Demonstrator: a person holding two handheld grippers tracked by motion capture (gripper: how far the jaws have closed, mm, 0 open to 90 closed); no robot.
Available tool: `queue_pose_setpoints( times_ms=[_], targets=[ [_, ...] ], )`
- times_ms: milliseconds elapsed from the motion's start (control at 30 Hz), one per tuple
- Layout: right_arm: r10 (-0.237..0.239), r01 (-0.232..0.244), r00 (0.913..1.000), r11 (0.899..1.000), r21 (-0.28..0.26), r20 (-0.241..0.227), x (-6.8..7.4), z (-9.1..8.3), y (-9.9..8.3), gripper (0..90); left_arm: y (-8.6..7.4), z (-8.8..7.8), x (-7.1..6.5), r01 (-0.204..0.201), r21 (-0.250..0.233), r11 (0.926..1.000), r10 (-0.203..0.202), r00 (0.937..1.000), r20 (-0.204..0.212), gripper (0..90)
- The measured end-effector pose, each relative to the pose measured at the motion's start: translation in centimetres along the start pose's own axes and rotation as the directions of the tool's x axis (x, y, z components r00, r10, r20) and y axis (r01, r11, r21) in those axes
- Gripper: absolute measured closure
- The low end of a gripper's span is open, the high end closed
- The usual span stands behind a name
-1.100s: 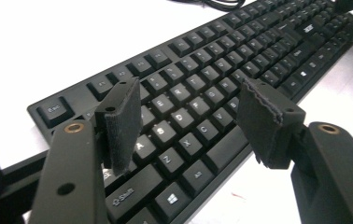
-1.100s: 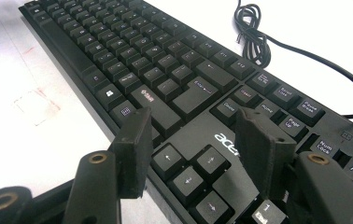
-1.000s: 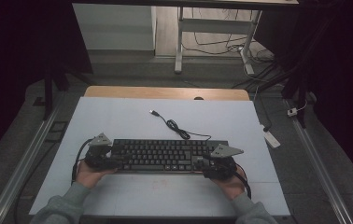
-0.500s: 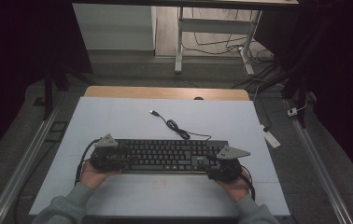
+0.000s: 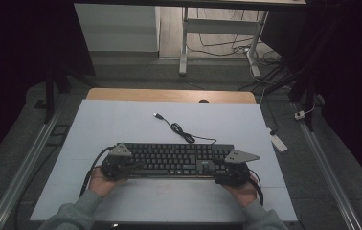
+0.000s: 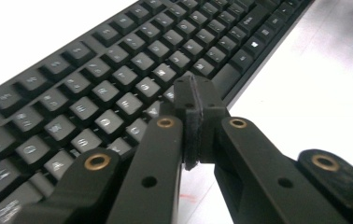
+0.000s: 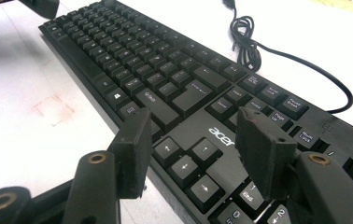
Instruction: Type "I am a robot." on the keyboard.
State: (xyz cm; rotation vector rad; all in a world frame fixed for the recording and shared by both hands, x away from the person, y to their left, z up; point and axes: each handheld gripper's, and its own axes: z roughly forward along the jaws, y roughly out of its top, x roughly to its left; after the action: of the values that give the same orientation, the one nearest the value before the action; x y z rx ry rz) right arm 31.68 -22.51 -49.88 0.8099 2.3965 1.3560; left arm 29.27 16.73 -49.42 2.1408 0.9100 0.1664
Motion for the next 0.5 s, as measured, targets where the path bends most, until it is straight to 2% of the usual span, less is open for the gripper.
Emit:
queue_pose_setpoints(
  times_ms=[133, 500],
  targets=[
    [0.000, 0.000, 1.0000, 1.000, 0.011, 0.007, 0.1, 0.0, 0.0, 46.6, 0.2, 0.8, -0.5, -0.021, 0.030, 0.9993, 0.021, 0.9998, 0.001, 88.5],
    [-0.006, 0.006, 0.9999, 1.000, 0.018, 0.014, 0.3, -0.1, -0.2, 46.7, 0.0, 2.5, -0.8, -0.050, 0.055, 0.9972, 0.051, 0.9986, -0.018, 88.4]
  ],
)
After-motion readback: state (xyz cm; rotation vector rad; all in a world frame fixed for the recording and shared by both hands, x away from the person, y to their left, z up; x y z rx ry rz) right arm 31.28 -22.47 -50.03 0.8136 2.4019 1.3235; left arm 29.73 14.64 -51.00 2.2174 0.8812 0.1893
